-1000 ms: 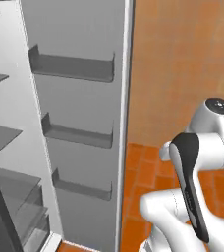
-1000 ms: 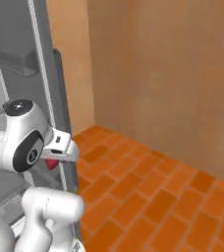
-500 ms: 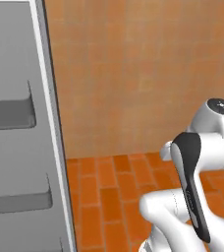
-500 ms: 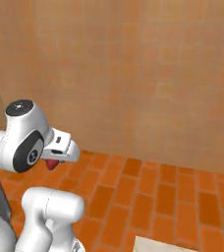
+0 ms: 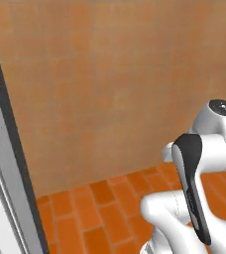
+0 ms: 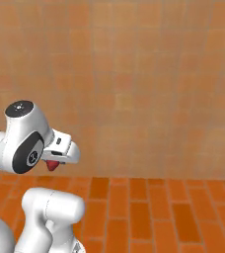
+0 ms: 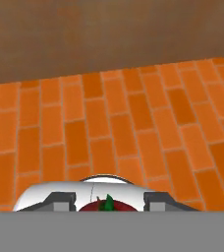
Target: Take the strawberry from the fridge and place it on top of the pancake, located on the dining counter.
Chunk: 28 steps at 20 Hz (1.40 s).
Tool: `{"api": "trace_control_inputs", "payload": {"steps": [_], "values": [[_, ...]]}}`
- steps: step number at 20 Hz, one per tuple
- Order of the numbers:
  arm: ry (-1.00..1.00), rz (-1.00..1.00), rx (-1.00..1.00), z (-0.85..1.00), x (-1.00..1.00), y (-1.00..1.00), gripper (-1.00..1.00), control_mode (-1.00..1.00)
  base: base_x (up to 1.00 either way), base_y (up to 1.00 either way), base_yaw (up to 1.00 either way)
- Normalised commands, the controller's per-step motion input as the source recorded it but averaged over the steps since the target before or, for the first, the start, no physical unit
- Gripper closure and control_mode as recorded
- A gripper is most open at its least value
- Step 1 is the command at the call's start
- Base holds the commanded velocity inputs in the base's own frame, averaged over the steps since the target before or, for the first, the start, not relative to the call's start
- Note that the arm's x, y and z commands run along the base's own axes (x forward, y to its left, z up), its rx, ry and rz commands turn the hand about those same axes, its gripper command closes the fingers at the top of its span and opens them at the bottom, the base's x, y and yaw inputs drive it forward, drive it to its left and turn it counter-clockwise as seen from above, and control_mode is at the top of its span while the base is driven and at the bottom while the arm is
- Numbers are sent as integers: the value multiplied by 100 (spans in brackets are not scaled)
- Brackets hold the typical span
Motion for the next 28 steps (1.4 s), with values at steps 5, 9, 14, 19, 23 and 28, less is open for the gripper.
{"api": "trace_control_inputs", "payload": {"steps": [5, 9, 14, 19, 23, 28], "values": [[0, 0, 0, 0, 0, 0, 100, 100, 73, -35, -64], [0, 0, 0, 0, 0, 0, 100, 100, 44, -50, -72], [0, 0, 0, 0, 0, 0, 100, 100, 74, -45, -64], [0, 0, 0, 0, 0, 0, 100, 100, 78, -22, -67], [0, 0, 0, 0, 0, 0, 100, 100, 64, -4, -75], [0, 0, 0, 0, 0, 0, 100, 100, 44, 4, -85]]}}
